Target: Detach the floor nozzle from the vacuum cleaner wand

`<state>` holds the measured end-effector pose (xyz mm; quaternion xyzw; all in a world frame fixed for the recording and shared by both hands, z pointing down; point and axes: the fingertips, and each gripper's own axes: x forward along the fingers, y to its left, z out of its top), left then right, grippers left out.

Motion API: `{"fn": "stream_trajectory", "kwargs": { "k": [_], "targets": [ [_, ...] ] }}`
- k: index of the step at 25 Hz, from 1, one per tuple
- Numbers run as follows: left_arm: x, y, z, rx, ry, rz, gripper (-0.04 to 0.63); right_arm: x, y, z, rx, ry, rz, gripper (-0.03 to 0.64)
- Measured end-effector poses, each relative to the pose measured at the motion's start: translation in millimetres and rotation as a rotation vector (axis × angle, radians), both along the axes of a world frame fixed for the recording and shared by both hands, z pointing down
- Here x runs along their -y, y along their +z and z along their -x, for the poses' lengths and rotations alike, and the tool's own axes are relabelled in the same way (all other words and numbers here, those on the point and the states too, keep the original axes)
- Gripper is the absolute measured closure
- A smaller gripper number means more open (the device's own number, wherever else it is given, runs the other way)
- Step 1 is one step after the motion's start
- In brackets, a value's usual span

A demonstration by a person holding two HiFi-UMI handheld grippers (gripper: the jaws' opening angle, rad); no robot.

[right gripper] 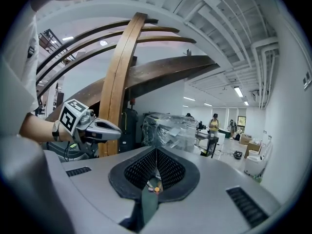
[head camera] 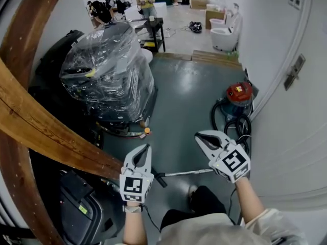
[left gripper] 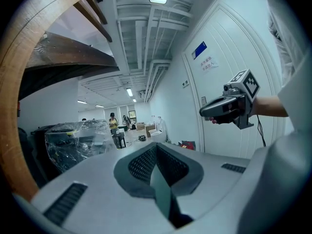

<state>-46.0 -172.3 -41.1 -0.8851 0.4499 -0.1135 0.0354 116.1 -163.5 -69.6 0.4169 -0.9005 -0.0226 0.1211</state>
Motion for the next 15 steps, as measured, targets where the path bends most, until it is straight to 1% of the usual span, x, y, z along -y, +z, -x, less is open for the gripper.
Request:
{"fn": "stream_trajectory", "kwargs": {
  "k": [7,11,15],
  "targets": [
    [10.0,43.1,0.6,0.007,-0.005,0.036,0.595,10.3,44.7,-2.9,-0.001,0.0,0.05,0.588],
    [23.1,63.1,0.7,0.014,-0.011,0.044,0.595,25.5,62.0,-4.9,-0.006,-0.005,0.043,0.588],
    [39.2,83.0,1.0,0.014,-0.02,0.037,0.595,39.6,78.1,-6.2,-0.029,0.001,0.057,0.588]
  ]
}}
